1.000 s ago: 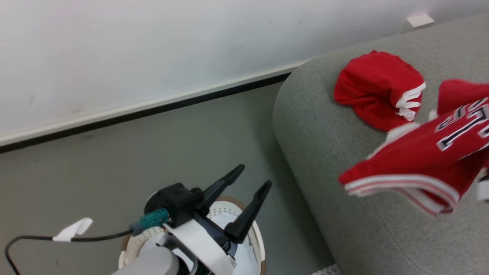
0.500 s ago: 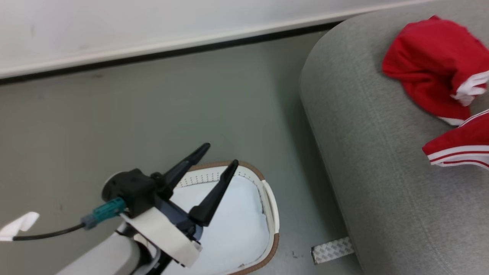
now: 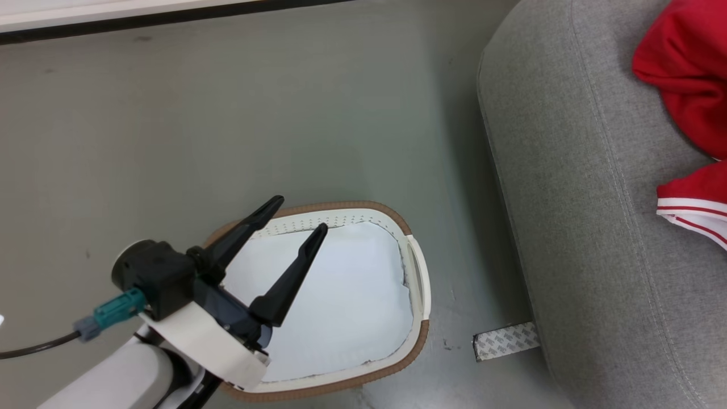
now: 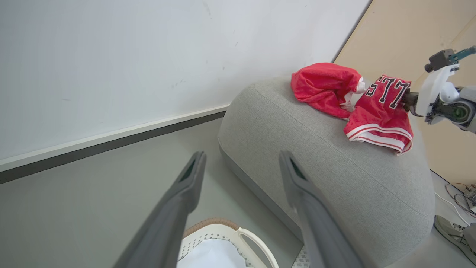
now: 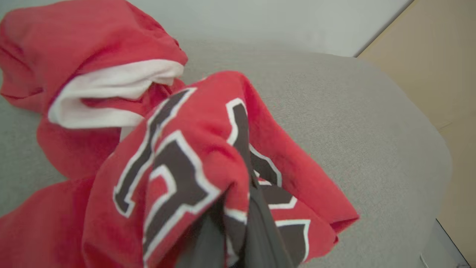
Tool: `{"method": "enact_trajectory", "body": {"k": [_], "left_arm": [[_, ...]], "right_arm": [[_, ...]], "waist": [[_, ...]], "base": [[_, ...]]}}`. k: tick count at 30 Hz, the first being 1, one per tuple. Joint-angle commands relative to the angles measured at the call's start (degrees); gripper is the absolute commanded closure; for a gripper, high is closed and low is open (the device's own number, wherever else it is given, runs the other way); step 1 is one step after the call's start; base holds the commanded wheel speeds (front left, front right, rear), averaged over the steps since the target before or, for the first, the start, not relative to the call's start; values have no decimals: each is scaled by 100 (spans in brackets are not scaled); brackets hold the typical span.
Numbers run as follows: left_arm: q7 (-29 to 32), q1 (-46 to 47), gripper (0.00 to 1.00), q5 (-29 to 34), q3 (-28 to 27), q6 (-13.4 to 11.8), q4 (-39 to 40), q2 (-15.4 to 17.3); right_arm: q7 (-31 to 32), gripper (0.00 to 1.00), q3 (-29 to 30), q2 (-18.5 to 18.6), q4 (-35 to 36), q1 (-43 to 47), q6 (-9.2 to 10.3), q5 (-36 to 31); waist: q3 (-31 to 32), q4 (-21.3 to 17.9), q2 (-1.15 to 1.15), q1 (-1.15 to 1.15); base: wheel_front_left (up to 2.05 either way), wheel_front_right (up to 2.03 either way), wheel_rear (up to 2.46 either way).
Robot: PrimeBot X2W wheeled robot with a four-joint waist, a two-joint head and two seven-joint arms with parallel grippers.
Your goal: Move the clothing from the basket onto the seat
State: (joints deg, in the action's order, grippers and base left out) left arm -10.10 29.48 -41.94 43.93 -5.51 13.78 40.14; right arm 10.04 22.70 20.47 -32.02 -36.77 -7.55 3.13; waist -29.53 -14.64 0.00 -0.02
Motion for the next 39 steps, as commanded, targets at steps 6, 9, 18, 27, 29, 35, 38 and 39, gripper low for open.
{"method": "enact_trajectory", "body": {"k": [6, 9, 18, 27, 29, 35, 38, 39], "left_arm": [[-63, -60, 0, -64, -30, -37, -39, 35], [-73, -111, 0, -78, -4, -54, -121, -26], [-217, -351, 0, -193, 71, -145, -463, -317], [-398, -713, 0, -443, -39, -342, -894, -720], [-441, -792, 0, -450, -186, -410, -977, -766], [-503, -1019, 0, -565, -750, -498, -1172, -645], [-501, -1197, 0, -711, -1090, -456, -1236, -642], [-502, -1255, 0, -669, -1200, -463, -1256, -632]], "right_arm": [[182, 0, -260, 26, -240, -21, 13, -70], [307, 0, -393, 15, -172, 96, 13, -44], [1288, 0, -1230, 448, 382, 661, 13, 668], [1608, 0, -1750, 1132, 1591, 1161, 14, 1654], [1342, 0, -1671, 1052, 1856, 1213, 13, 1856], [651, 0, -1717, 779, 2338, 1486, 13, 2395], [321, 0, -1751, 476, 2600, 1655, 14, 2519], [239, 0, -1794, 387, 2685, 1701, 14, 2541]], "waist": [[142, -55, 0, 2], [317, -103, 0, 2], [1168, -163, 0, 2], [2261, 18, 0, 2], [2459, 135, 0, 2], [2791, 596, 0, 2], [2900, 831, 0, 2], [2917, 900, 0, 2]], "base": [[0, 0, 0], [0, 0, 0], [0, 0, 0], [0, 0, 0], [0, 0, 0], [0, 0, 0], [0, 0, 0], [0, 0, 0]]}}
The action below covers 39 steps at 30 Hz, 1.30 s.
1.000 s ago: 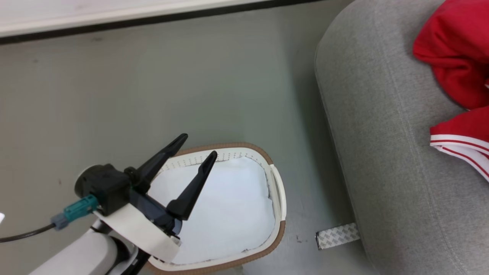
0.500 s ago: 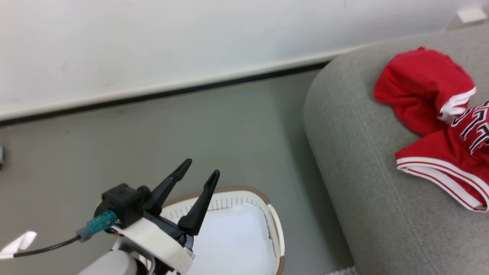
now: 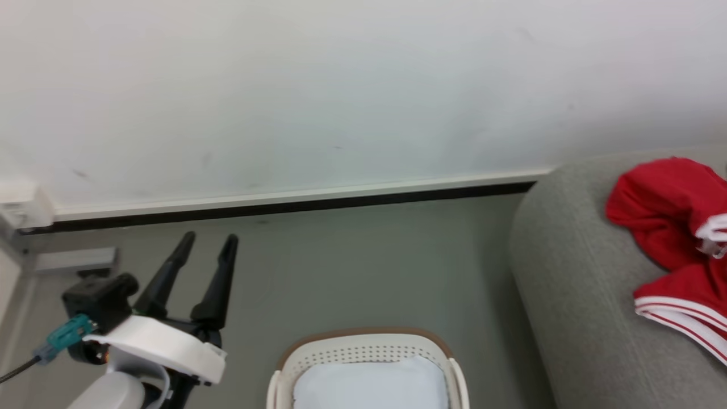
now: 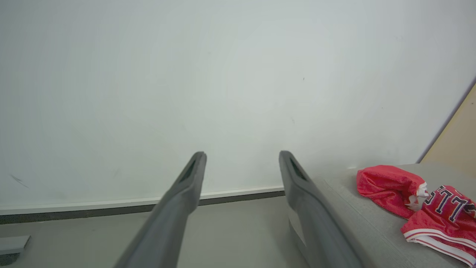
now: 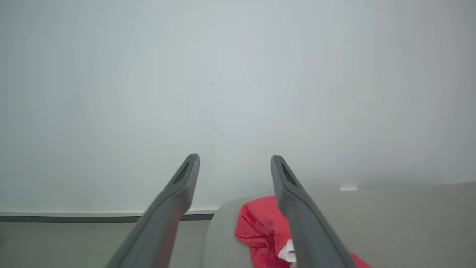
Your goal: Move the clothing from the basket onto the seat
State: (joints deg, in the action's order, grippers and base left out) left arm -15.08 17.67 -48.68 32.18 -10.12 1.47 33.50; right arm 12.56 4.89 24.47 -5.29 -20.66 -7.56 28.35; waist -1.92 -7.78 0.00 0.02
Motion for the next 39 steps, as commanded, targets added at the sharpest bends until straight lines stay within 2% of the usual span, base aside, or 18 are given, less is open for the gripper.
{"method": "enact_trajectory", "body": {"k": [1, 5, 9, 13, 17, 24, 31, 39], "left_arm": [[-4, -136, 0, 28, -109, 6, -32, 5], [-4, -419, 0, 151, -571, 44, -73, -183], [-5, -762, 0, 192, -1066, 224, -119, -453], [-6, -1036, 0, 492, -1410, 313, -259, -733], [-6, -1298, 0, 914, -1737, 412, -426, -1013], [-7, -1633, 0, 1869, -1982, 824, -790, -1498], [-7, -1626, 0, 2272, -2265, 1336, -1160, -1962], [-7, -1515, 0, 2588, -2556, 1606, -1336, -2202]], "right_arm": [[-123, 0, -25, -116, 102, 130, 15, 28], [-416, 0, -183, -471, 394, 354, 14, -151], [-780, 0, -175, -960, 584, 650, 14, -347], [-1213, 0, -118, -1558, 653, 1172, 14, -619], [-1603, 0, -272, -1865, 488, 1659, 14, -899], [-2226, 0, -485, -2066, -43, 2000, 14, -1164], [-2495, 0, -656, -2152, -504, 2058, 14, -1332], [-2596, 0, -820, -2160, -763, 1893, 14, -1230]], "waist": [[175, 301, 0, -2], [255, 588, 0, -2], [317, 843, 0, -2], [361, 1108, 0, -2], [351, 1272, 0, -2], [324, 1334, 0, -2], [301, 1244, 0, -2], [288, 1154, 0, -2]], "base": [[0, 0, 0], [0, 0, 0], [0, 0, 0], [0, 0, 0], [0, 0, 0], [0, 0, 0], [0, 0, 0], [0, 0, 0]]}}
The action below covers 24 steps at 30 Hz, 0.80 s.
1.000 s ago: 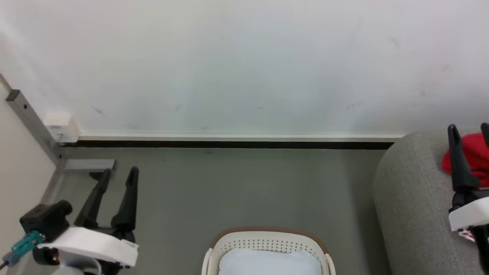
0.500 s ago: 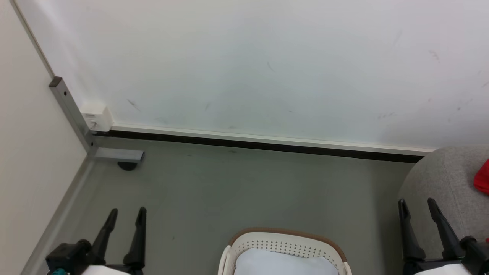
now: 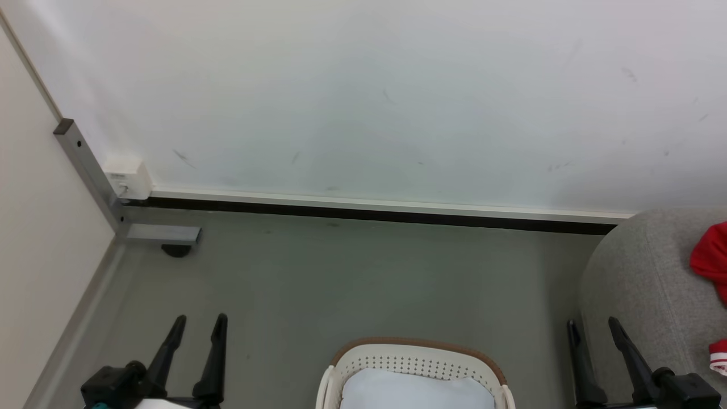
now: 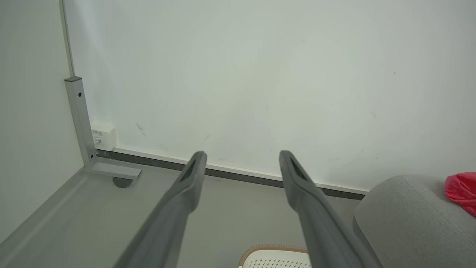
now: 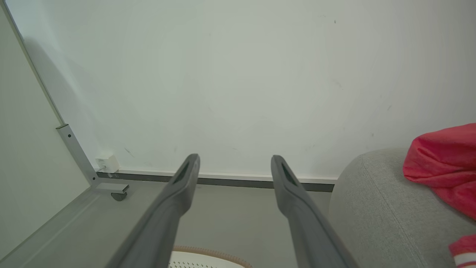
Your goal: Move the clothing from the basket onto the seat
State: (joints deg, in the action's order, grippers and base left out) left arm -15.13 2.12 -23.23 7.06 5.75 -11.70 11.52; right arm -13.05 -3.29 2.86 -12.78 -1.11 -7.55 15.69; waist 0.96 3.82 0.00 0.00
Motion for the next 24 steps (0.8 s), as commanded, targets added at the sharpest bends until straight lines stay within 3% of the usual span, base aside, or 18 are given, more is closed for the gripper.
{"method": "enact_trajectory", "body": {"k": [1, 15, 16, 24], "left_arm": [[-2, 42, 0, 65, -70, 41, -25, -29], [-2, 67, 0, 176, -254, 166, -115, -224], [0, 25, 100, 158, -247, 154, -111, -217], [131, -27, 100, -235, -291, 154, -268, -304]], "right_arm": [[-44, 0, -14, 0, -37, -78, 13, 51], [-90, 0, -115, -2, -184, -179, 13, 110], [-63, 100, -123, 0, -185, -116, 0, 66], [35, 100, -107, 4, -284, -34, -1, 504]], "waist": [[2, -13, 0, 0], [12, -62, 0, 0], [12, -63, 0, 0], [8, -74, 0, -1]], "base": [[0, 0, 0], [0, 0, 0], [0, 0, 0], [0, 0, 0]]}}
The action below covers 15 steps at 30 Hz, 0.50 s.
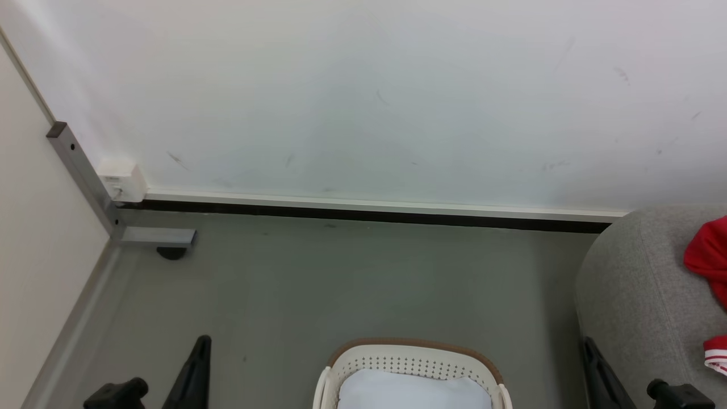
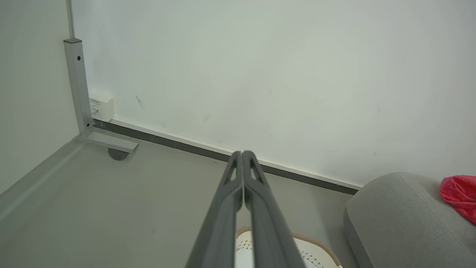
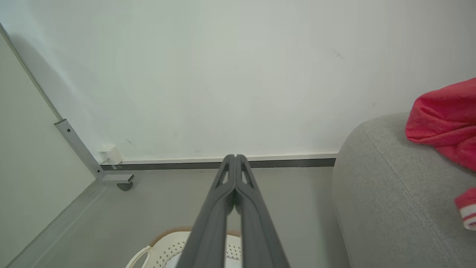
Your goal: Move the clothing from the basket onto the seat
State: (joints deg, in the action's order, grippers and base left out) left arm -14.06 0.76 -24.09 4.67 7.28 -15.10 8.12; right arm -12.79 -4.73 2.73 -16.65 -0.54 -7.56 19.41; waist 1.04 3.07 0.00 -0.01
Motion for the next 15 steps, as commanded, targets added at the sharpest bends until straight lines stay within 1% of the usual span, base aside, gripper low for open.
{"method": "enact_trajectory", "body": {"k": [1, 15], "left_arm": [[54, 118, 100, -246, -70, 0, 73, 27], [430, 212, 100, -1488, -270, -32, 123, -75]], "right_arm": [[35, 100, 49, 23, 104, -99, 1, 244], [338, 100, 183, 84, 123, -222, 2, 1641]], "waist": [[-1, -3, 0, 0], [-12, -38, 0, 0]], "base": [[0, 0, 0], [0, 0, 0]]}}
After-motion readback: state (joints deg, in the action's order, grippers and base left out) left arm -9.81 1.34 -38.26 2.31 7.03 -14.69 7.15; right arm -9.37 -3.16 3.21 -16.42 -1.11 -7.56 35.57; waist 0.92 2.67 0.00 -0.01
